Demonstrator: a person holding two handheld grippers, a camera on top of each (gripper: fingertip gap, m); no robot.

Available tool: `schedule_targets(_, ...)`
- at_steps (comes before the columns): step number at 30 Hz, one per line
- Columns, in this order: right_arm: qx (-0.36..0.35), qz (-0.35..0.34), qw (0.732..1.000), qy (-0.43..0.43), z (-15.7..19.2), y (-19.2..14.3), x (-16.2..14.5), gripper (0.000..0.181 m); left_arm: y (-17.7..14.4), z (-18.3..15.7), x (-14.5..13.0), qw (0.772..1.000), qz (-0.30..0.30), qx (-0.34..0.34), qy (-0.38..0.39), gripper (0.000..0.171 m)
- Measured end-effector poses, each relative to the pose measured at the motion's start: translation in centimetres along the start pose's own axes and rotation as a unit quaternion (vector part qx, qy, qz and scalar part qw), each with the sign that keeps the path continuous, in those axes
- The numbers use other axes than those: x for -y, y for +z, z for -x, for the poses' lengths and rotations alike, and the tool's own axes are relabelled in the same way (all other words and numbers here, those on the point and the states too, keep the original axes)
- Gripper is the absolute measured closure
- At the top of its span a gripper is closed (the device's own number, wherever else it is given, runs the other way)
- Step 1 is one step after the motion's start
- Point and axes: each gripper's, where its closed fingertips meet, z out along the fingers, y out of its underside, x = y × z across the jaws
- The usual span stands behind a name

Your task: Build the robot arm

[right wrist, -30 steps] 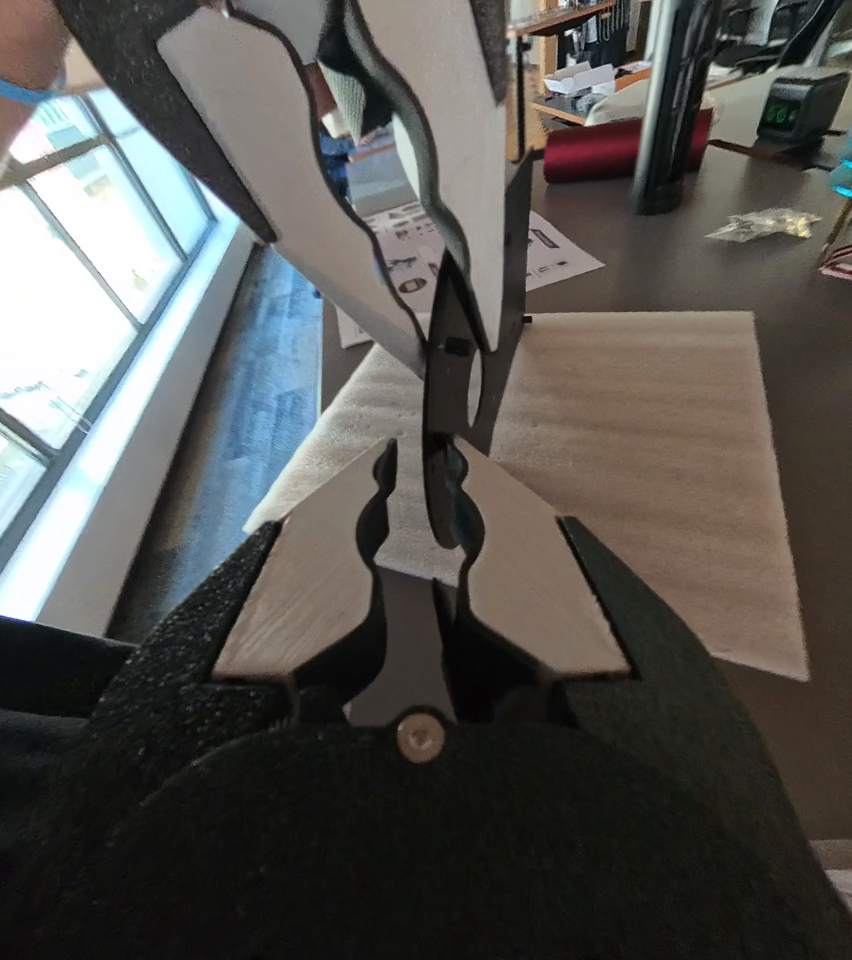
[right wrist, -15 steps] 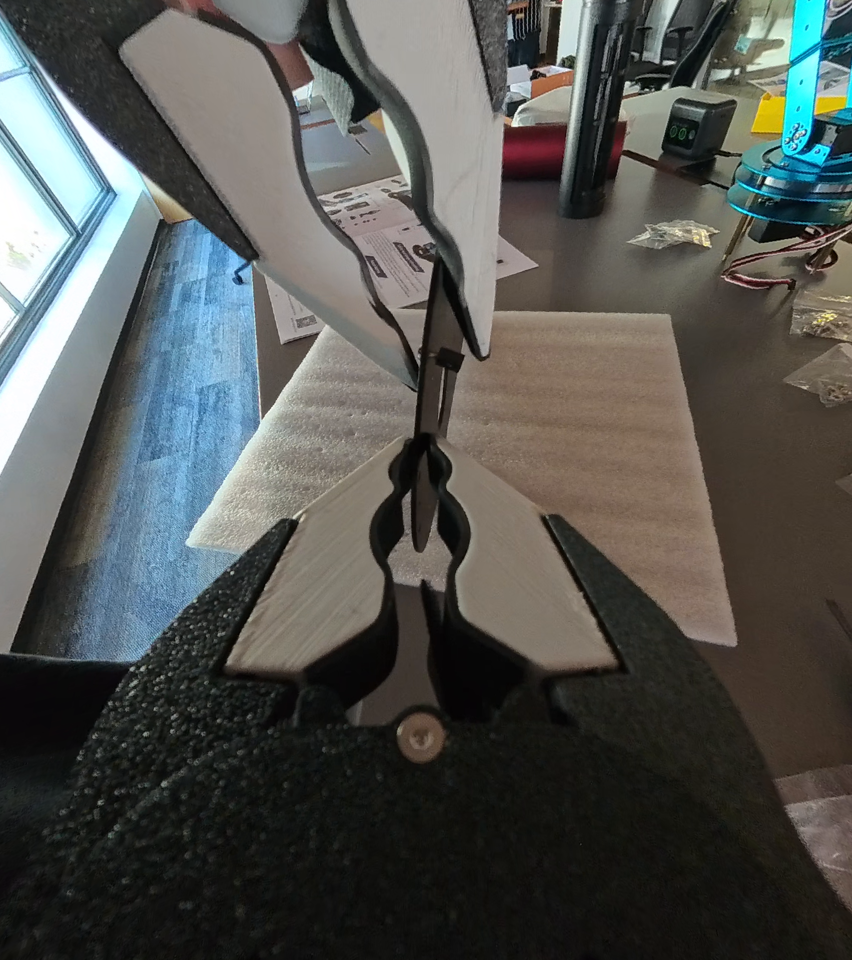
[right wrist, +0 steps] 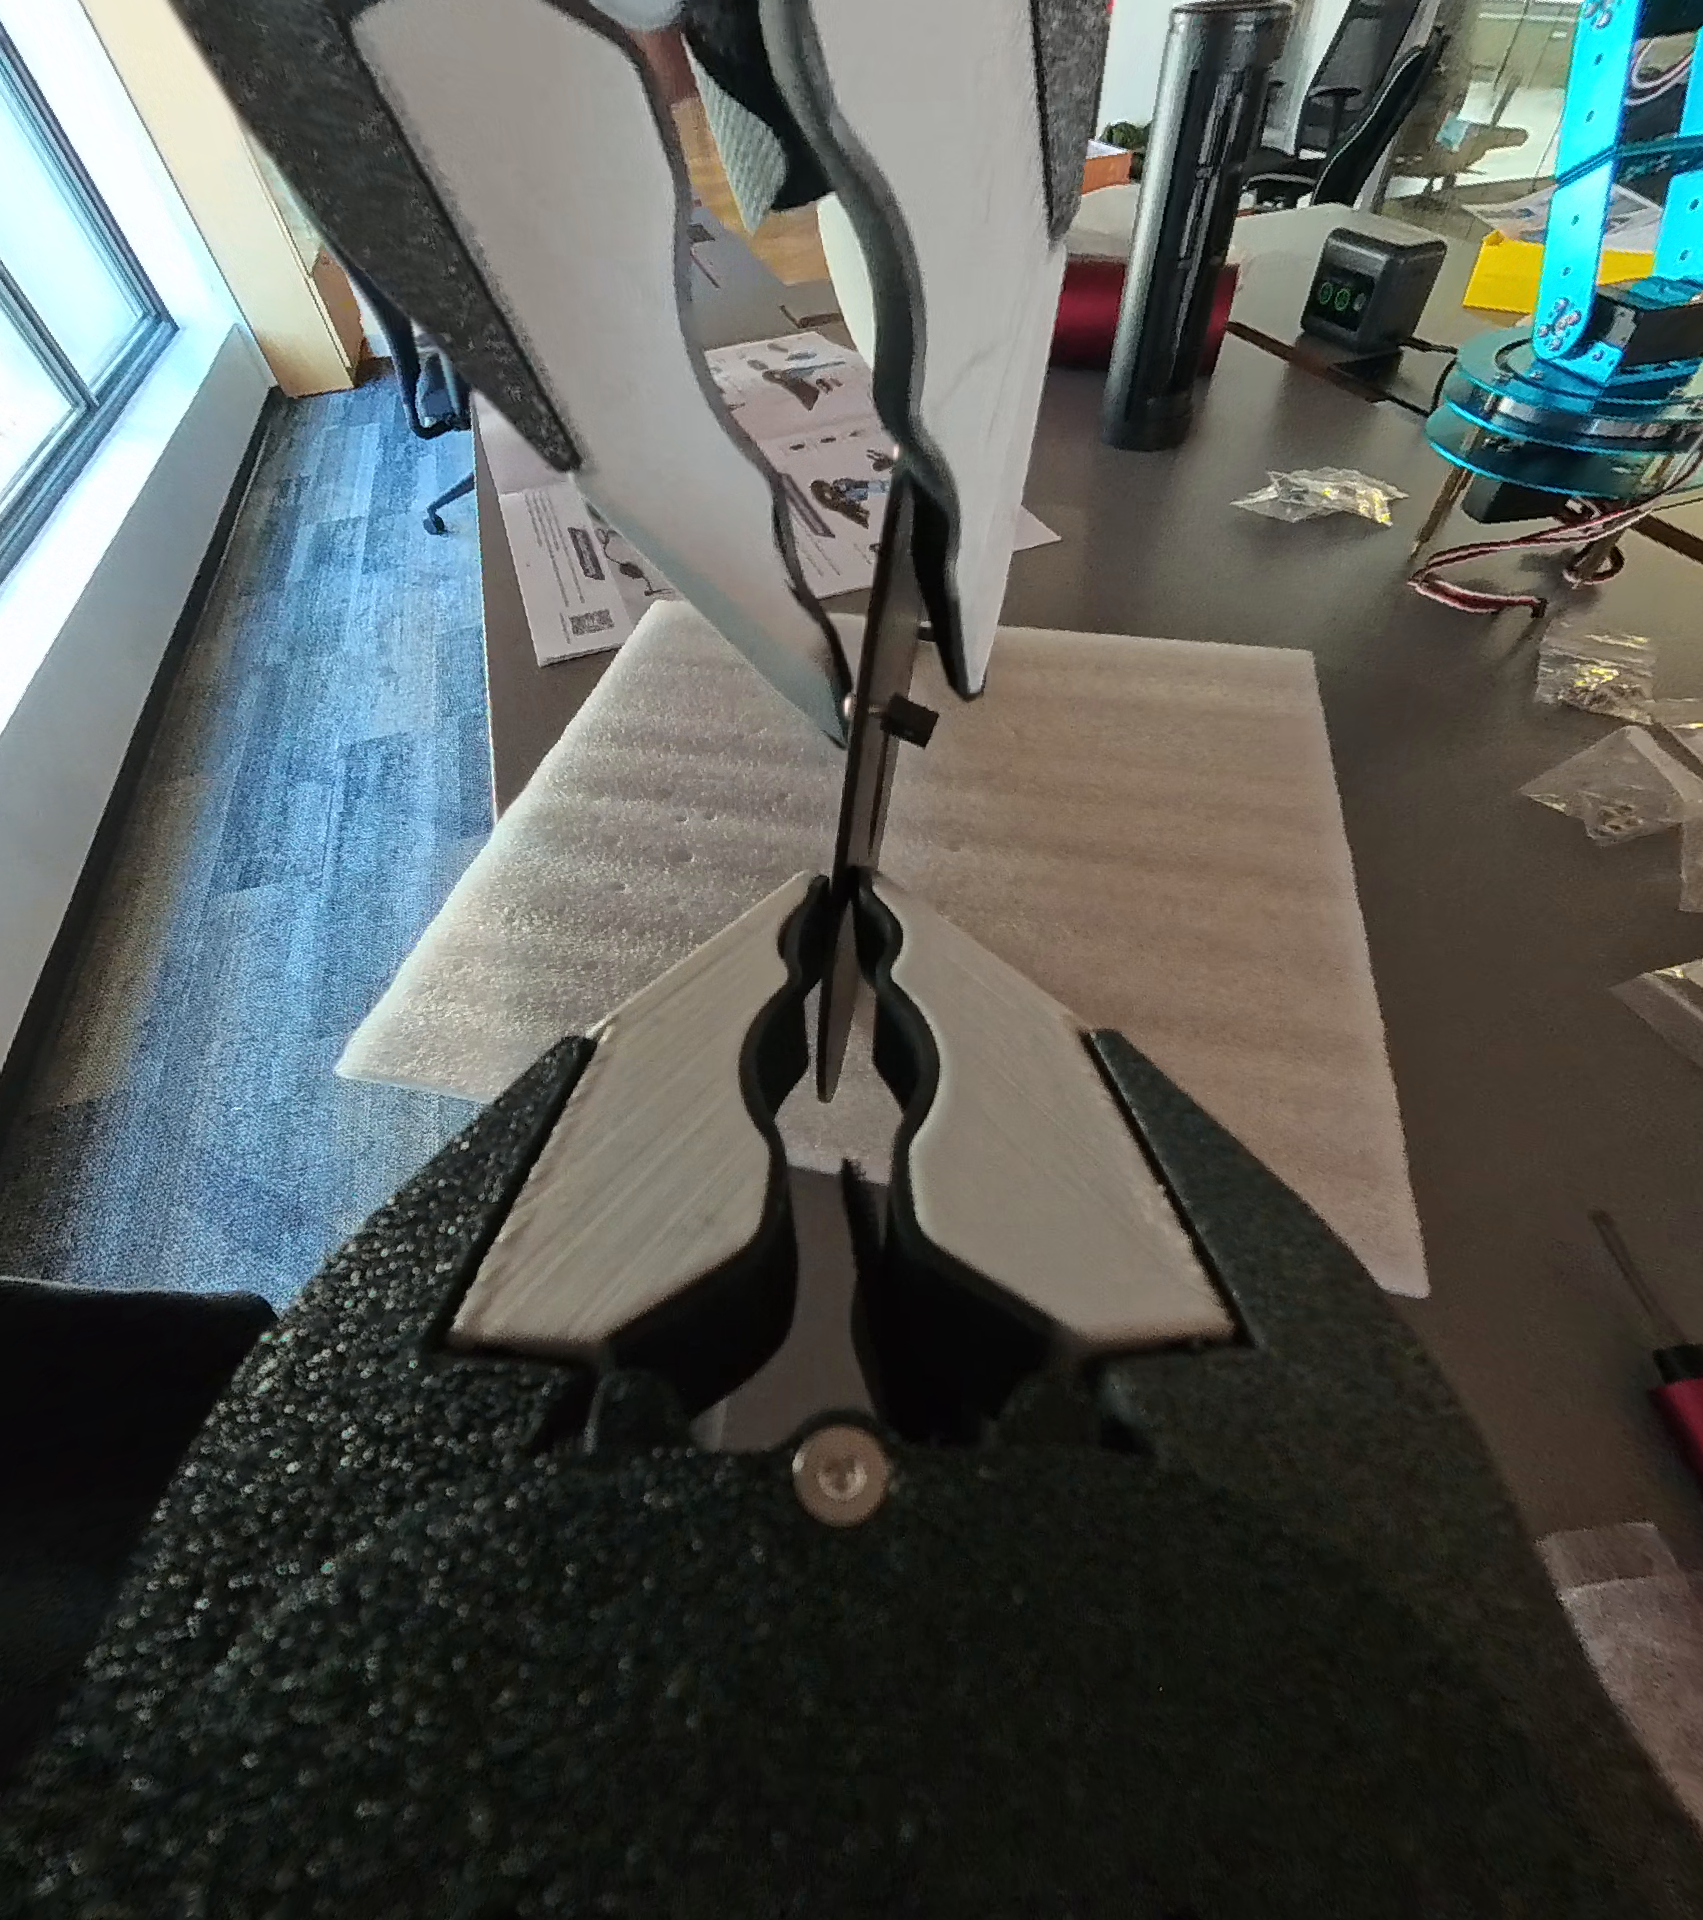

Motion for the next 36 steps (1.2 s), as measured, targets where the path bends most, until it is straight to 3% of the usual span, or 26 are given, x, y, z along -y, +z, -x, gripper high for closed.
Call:
schedule_targets(30, 0.014, -0.002, 1.000, 0.014, 0.7, 0.0, -0.1, 0.177, -0.3, -0.1, -0.8, 0.999, -0.017, 0.019, -0.020, 0.151)
schedule_targets(36, 0.026, 0.003, 1.000, 0.014, 1.1, -0.1, -0.5, 0.166, -0.2, 0.1, -0.6, 0.999, -0.022, 0.031, -0.022, 0.151)
